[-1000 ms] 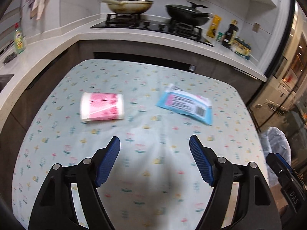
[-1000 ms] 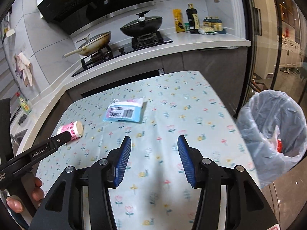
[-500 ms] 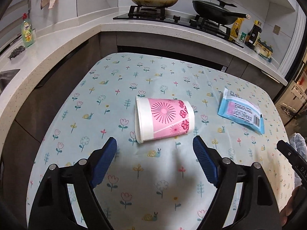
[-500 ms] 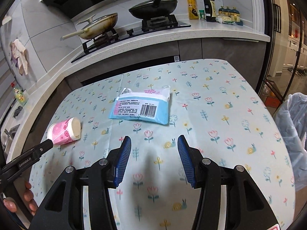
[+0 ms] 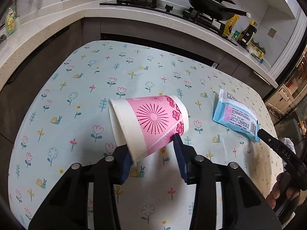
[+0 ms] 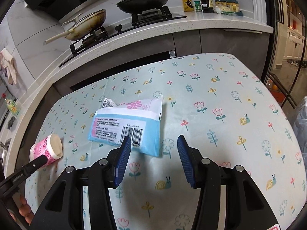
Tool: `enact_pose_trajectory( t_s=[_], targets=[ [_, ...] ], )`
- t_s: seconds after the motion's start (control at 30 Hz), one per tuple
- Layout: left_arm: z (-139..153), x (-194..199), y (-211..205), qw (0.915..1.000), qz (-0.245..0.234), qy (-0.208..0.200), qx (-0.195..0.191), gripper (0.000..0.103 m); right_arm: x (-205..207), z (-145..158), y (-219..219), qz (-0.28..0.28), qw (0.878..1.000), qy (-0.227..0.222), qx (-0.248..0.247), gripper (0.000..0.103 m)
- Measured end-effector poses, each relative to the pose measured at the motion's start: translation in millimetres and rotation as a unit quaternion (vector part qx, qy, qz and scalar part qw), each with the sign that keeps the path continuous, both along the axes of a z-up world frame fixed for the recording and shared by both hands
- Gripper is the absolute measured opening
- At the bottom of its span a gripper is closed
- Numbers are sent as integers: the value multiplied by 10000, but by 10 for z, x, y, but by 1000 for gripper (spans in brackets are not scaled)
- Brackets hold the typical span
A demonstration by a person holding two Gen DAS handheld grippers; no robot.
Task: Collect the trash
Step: 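Grasp the pink paper cup with the left gripper while the right gripper grasps the blue wipes packet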
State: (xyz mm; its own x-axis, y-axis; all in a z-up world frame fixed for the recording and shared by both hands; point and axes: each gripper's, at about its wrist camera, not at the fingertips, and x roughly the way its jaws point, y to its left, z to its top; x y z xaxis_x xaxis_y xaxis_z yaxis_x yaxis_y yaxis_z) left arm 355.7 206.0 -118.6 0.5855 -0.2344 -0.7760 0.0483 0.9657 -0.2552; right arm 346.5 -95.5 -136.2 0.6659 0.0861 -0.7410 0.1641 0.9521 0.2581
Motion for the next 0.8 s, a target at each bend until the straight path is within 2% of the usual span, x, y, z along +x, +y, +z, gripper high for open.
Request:
enact_pose_trajectory(
  t_s=[0.07,0.1,0.13,0.27,0.3,0.57,0.8],
  targets=[
    [-7,-11,-71,9999,-111,4,-13,23,42,-60,-24,37,9999,64,108,39],
    [-8,-16,-103,9999,-154,-6,-7,20,64,-100,-30,95,9997,110,206,32],
    [-9,-25,-140,9998,-180,-23,7,19,74,-124,-31,129,9995,117,270,25],
    [1,-59,-260,9996,-259,-49,27,10,49,-118,-8,256,9991,73,329,9],
    [17,-75,-295,9996,-276,-72,40,9,38,-114,-2,304,9989,70,361,1],
    [206,-230,-575,9989,-425,-174,-23,6,-264,60,-65,340,9987,-164,355,1],
    [481,-470,-910,9972,-651,-341,-97,6,-617,373,-336,145,9981,-450,389,1]
  ],
)
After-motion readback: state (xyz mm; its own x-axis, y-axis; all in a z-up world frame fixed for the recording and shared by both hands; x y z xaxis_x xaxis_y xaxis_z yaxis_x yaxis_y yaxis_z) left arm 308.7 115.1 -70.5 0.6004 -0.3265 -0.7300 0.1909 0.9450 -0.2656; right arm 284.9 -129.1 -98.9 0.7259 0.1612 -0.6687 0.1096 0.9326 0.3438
